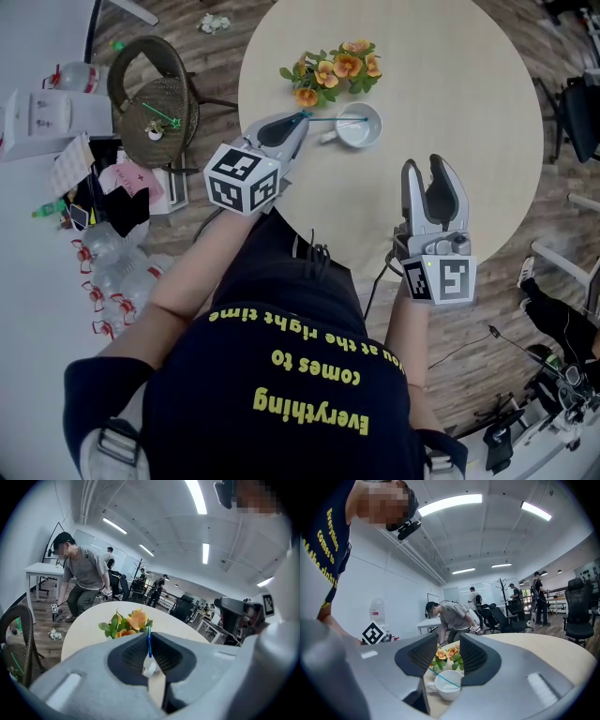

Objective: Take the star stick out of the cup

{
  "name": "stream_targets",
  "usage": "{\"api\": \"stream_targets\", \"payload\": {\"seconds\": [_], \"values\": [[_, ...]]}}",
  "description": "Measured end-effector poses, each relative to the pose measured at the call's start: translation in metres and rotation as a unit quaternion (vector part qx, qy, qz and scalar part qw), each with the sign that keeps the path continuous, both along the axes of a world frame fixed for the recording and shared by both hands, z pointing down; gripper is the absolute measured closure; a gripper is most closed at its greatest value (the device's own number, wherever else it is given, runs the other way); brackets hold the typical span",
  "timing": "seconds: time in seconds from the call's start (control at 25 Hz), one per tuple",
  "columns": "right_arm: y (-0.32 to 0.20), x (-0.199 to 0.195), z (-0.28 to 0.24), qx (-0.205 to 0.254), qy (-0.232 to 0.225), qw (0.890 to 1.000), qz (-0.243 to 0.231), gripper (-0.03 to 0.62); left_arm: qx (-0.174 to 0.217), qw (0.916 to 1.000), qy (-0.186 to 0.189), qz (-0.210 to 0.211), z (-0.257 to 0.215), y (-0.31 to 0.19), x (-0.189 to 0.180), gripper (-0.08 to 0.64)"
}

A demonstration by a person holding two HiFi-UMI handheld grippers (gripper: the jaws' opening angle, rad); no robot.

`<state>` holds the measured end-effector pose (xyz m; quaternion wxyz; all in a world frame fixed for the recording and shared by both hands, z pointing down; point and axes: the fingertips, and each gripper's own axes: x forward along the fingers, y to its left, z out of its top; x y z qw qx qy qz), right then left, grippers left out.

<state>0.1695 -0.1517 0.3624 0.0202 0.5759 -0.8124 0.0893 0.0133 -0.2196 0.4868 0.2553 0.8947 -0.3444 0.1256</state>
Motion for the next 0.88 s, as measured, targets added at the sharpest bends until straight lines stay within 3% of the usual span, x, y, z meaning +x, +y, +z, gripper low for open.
{"api": "stream_targets", "payload": {"seconds": [0.16,0.44,0.88], "values": [[0.003,0.001,-0.002,0.001,0.004,1.0,0.004,0.503,0.002,1.0,0.0,0.007,-0.003,0.003,0.002,0.541],[0.008,0.005,-0.006,0.007,0.008,1.0,0.01,0.579,0.014,0.9997,-0.008,0.016,-0.011,0.007,0.002,0.543],[0.014,0.02,-0.02,0.02,0.02,0.999,0.026,0.58,0.029,0.9994,-0.005,0.019,-0.027,0.015,-0.003,0.543]]}}
